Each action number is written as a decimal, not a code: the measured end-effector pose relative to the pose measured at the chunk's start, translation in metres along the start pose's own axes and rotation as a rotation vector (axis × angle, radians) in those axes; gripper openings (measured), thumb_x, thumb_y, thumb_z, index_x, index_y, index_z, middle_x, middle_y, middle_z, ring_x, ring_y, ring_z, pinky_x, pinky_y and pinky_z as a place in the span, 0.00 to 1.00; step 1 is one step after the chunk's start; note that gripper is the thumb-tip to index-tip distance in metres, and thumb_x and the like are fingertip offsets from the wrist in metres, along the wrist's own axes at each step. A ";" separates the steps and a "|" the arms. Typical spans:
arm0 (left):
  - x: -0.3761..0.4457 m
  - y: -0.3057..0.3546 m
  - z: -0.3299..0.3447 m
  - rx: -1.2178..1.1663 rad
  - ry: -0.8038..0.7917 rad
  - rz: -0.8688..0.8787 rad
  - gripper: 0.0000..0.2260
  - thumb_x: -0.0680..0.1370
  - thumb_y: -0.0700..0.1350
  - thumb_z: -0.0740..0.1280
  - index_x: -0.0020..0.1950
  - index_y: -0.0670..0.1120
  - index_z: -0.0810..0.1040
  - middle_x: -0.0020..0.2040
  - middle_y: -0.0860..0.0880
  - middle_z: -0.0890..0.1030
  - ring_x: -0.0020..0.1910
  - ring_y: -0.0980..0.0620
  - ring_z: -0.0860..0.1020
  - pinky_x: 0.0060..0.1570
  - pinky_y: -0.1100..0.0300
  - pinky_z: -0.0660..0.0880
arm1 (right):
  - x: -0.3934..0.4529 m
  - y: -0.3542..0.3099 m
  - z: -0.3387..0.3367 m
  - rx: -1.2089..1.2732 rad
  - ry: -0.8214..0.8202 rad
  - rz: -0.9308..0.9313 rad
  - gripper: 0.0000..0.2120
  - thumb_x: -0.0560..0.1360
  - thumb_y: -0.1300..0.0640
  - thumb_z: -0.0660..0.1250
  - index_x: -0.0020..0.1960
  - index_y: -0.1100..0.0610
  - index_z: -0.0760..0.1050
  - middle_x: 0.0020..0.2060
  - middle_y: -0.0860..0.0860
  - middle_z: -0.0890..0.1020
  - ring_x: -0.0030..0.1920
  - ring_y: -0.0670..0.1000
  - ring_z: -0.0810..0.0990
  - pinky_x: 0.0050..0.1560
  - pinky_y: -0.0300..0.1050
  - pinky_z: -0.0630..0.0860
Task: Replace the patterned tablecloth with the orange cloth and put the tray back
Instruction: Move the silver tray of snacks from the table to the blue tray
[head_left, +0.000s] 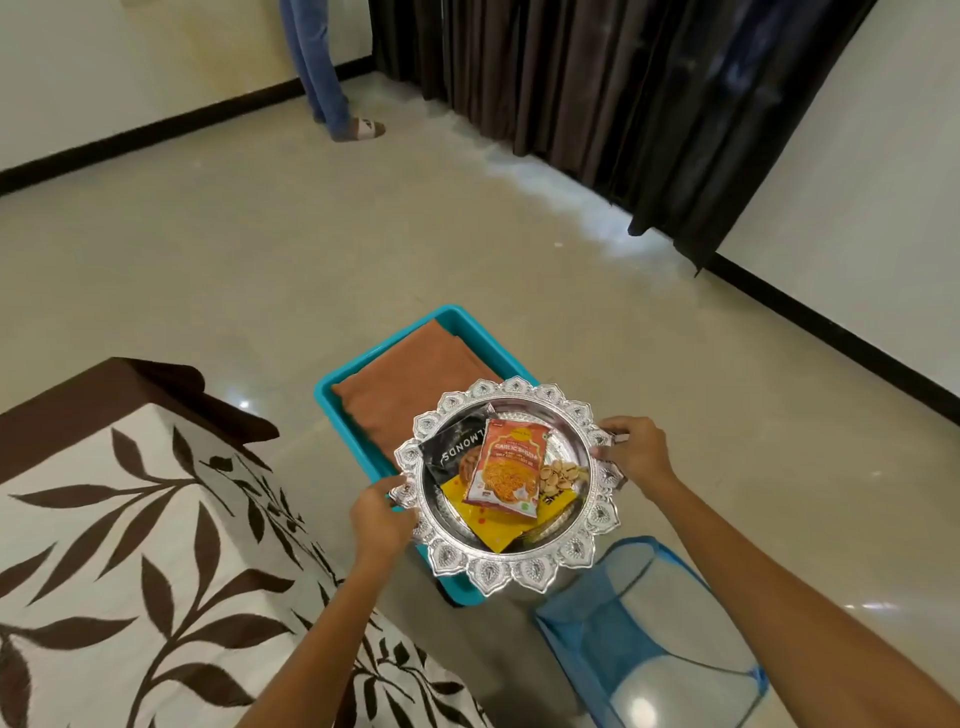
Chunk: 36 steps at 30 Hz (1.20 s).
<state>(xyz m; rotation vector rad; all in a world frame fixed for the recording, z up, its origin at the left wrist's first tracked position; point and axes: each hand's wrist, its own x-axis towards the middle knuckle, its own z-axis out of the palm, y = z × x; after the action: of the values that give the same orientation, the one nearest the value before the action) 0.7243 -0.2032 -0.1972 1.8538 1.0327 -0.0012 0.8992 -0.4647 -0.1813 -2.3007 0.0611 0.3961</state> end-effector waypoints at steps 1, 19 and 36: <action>0.003 -0.002 0.001 -0.003 0.012 -0.005 0.21 0.66 0.28 0.69 0.57 0.40 0.79 0.46 0.37 0.82 0.40 0.40 0.81 0.43 0.47 0.80 | 0.002 -0.001 0.001 0.003 0.000 -0.004 0.23 0.63 0.65 0.78 0.57 0.62 0.79 0.55 0.57 0.81 0.55 0.56 0.79 0.58 0.47 0.74; 0.015 -0.014 0.008 0.002 0.129 0.088 0.17 0.68 0.30 0.72 0.56 0.37 0.79 0.49 0.43 0.81 0.44 0.48 0.78 0.44 0.57 0.74 | 0.027 0.025 0.049 -0.033 -0.033 0.039 0.24 0.65 0.65 0.77 0.59 0.60 0.78 0.57 0.58 0.80 0.55 0.57 0.80 0.59 0.48 0.74; -0.013 -0.037 0.030 0.249 0.041 0.222 0.22 0.74 0.29 0.64 0.67 0.39 0.72 0.62 0.41 0.73 0.58 0.45 0.73 0.56 0.60 0.70 | 0.008 0.046 0.064 -0.384 -0.146 -0.076 0.19 0.70 0.67 0.69 0.61 0.64 0.73 0.59 0.61 0.75 0.54 0.58 0.76 0.46 0.42 0.70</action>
<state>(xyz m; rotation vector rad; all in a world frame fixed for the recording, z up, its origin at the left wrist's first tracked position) 0.7043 -0.2276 -0.2351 2.1956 0.8805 0.0421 0.8823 -0.4501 -0.2577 -2.6321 -0.1901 0.5764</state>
